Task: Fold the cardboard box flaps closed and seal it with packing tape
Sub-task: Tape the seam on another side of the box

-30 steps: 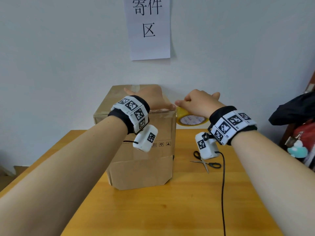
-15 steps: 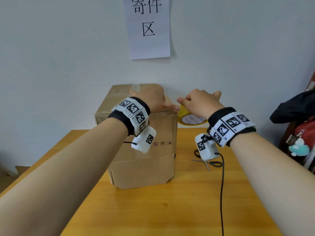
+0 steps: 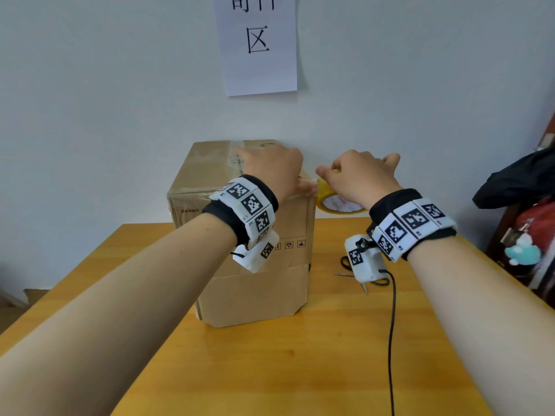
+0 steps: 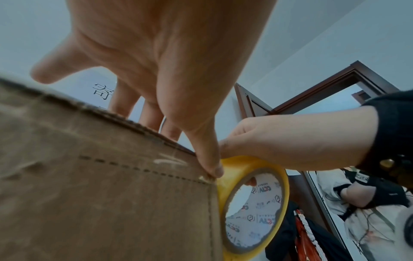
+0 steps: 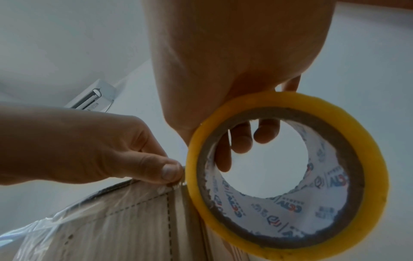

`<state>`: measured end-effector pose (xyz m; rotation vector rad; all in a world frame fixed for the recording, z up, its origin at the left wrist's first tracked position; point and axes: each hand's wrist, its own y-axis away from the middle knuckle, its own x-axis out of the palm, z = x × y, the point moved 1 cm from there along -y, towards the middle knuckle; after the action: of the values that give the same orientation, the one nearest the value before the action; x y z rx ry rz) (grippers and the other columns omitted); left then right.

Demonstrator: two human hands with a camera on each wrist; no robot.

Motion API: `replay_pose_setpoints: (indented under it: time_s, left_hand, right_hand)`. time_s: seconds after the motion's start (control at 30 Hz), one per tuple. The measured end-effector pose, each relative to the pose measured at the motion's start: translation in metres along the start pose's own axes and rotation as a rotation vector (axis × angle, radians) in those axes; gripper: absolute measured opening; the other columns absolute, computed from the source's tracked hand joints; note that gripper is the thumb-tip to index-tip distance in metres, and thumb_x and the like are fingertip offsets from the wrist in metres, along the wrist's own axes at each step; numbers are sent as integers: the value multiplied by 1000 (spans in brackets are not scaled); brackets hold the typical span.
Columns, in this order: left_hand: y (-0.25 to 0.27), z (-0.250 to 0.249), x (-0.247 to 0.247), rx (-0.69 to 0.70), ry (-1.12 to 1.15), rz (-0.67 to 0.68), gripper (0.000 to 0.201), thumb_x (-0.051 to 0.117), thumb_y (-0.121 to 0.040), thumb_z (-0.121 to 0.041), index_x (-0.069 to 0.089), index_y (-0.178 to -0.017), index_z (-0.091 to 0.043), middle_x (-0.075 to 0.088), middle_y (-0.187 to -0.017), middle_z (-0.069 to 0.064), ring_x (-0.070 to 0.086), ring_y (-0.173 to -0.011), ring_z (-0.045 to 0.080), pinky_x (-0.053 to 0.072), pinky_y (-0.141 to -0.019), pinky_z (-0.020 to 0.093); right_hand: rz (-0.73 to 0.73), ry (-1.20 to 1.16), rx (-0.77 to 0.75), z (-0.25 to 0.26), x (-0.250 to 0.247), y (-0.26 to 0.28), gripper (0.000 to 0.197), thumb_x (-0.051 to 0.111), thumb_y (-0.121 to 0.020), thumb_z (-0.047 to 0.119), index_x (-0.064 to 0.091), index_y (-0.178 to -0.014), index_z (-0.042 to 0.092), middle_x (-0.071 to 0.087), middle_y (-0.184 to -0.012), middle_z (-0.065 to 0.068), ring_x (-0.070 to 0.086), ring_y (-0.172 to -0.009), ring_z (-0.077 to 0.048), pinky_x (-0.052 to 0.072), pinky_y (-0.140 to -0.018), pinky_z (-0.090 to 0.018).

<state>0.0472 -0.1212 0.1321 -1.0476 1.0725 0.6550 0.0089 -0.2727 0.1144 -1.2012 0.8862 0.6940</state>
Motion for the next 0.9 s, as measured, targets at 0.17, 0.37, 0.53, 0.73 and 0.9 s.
replay_pose_setpoints:
  time_s: [0.17,0.37,0.53,0.73,0.9]
  left_hand:
    - [4,-4,-4,19,-28,34,56,73,-70,-68,66,-96,-19,64,-97,0,62,-103,28,27,-107,67]
    - [5,13,-3,101,7,60,67,72,-64,-74,72,-108,-24,69,-104,-1,63,-101,24,42,-95,45]
    - [8,29,-1,118,140,58,53,62,-78,-71,76,-106,-29,69,-106,-2,62,-100,19,47,-79,34]
    - [14,36,-3,182,31,83,63,76,-70,-63,63,-127,-42,66,-114,-5,56,-115,22,38,-102,52]
    - [21,51,-8,135,144,54,54,55,-81,-73,71,-118,-38,69,-120,-8,60,-111,18,42,-103,49]
  right_hand:
    - [-22,-21,13,-1,1,5,55,37,-98,58,56,-62,20,57,-61,2,49,-64,-18,22,-79,-44]
    - [-17,-47,18,2,1,5,53,39,-98,59,55,-64,21,56,-61,4,49,-64,-17,25,-82,-45]
    - [-31,-66,28,4,2,6,53,39,-98,56,54,-62,20,55,-60,3,49,-63,-18,23,-78,-43]
    - [-52,-49,49,7,2,9,52,39,-98,55,53,-62,20,54,-59,4,47,-61,-18,22,-77,-43]
    - [-46,1,85,13,2,9,50,39,-97,56,59,-68,20,59,-63,4,50,-61,-19,22,-80,-44]
